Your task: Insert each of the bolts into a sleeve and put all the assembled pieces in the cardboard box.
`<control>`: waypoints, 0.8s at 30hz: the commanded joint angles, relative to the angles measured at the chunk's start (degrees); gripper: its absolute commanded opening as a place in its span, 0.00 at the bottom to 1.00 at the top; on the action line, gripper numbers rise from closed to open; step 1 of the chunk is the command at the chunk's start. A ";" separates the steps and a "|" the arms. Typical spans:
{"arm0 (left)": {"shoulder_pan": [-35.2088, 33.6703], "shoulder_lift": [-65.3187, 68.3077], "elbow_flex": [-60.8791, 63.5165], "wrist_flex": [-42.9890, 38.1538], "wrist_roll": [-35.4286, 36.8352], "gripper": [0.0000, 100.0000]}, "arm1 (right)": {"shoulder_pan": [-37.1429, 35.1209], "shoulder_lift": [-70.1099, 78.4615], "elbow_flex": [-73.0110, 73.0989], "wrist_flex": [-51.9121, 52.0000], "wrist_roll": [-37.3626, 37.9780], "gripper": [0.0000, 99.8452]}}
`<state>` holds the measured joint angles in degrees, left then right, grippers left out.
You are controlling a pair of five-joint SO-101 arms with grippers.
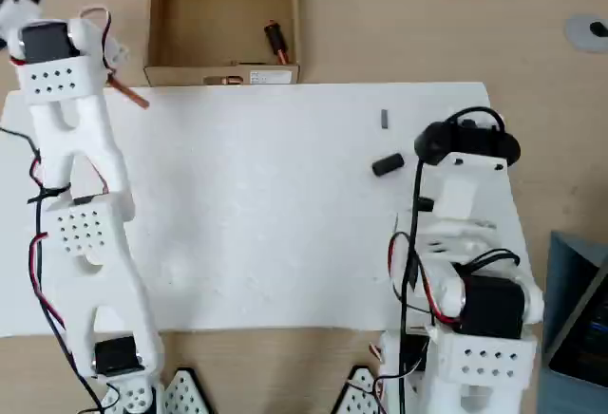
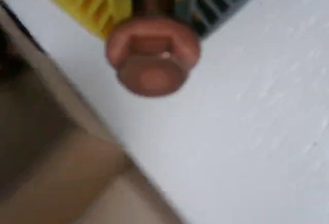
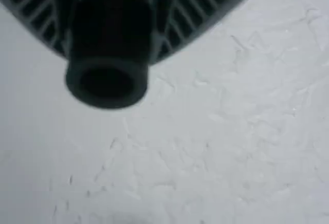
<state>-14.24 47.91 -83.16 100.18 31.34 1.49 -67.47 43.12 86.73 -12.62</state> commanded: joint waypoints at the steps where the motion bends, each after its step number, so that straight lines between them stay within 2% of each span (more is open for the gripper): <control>1: 2.37 -10.95 1.49 0.35 -4.40 0.00 | 0.22 -0.48 -4.53 -0.35 2.55 0.01; 6: 5.98 -23.87 8.09 0.35 -9.93 0.00 | 0.22 -0.57 -6.20 1.76 5.01 0.01; 11: 9.76 -37.85 18.55 0.35 -11.78 0.00 | 0.40 -0.57 -6.20 2.64 5.89 0.01; 17: 13.10 -54.64 35.16 0.35 -11.96 0.00 | 0.31 -0.57 -6.20 2.73 6.33 0.01; 24: 16.79 -75.91 57.49 0.26 -15.91 0.00 | 0.22 -0.66 -6.11 2.46 8.09 0.01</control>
<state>1.05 -18.20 -33.41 100.26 16.40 1.49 -67.47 40.13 89.27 -4.97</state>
